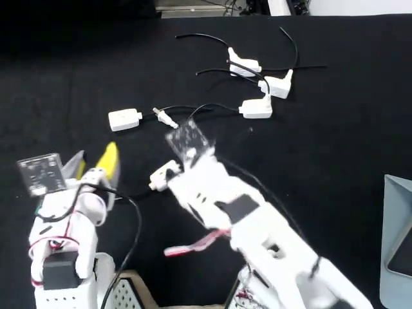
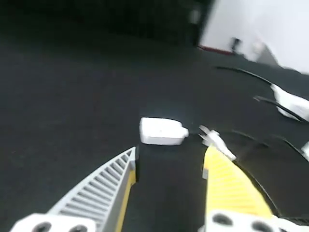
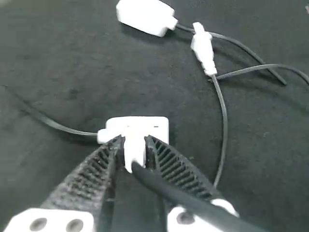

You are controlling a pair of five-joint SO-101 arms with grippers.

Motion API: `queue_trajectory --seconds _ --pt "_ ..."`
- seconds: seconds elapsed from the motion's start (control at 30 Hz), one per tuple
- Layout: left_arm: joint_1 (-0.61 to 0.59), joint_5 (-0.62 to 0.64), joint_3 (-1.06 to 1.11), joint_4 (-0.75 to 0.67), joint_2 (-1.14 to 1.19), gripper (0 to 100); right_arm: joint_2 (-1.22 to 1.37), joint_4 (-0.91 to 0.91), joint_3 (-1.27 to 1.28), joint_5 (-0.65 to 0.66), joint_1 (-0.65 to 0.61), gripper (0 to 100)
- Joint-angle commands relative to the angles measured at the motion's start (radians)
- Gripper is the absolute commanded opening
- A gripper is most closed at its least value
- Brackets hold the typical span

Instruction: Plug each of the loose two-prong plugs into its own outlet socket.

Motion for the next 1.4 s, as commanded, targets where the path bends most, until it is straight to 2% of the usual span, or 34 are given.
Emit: queue_trajectory --seconds 0.0,0.17,0.8,1.0,1.37 --pt "-0.096 0.041 -0.048 0.005 -0.006 23 0.225 -0.057 -0.16 -0.009 0.072 1.1" --pt "-0.117 0.041 -0.053 0.005 -0.006 23 0.346 -0.057 -0.228 -0.009 0.075 1.1" --pt "-0.117 0.038 -0.054 0.005 -0.006 23 0.363 -0.063 -0.249 -0.011 0.058 1.1" --pt "-0.117 0.037 -0.054 0.005 -0.006 23 0.467 -0.051 -0.311 -0.038 0.046 1.1" --pt "-0.117 0.035 -0.054 0.005 -0.006 23 0.429 0.084 -0.348 -0.057 0.014 1.1"
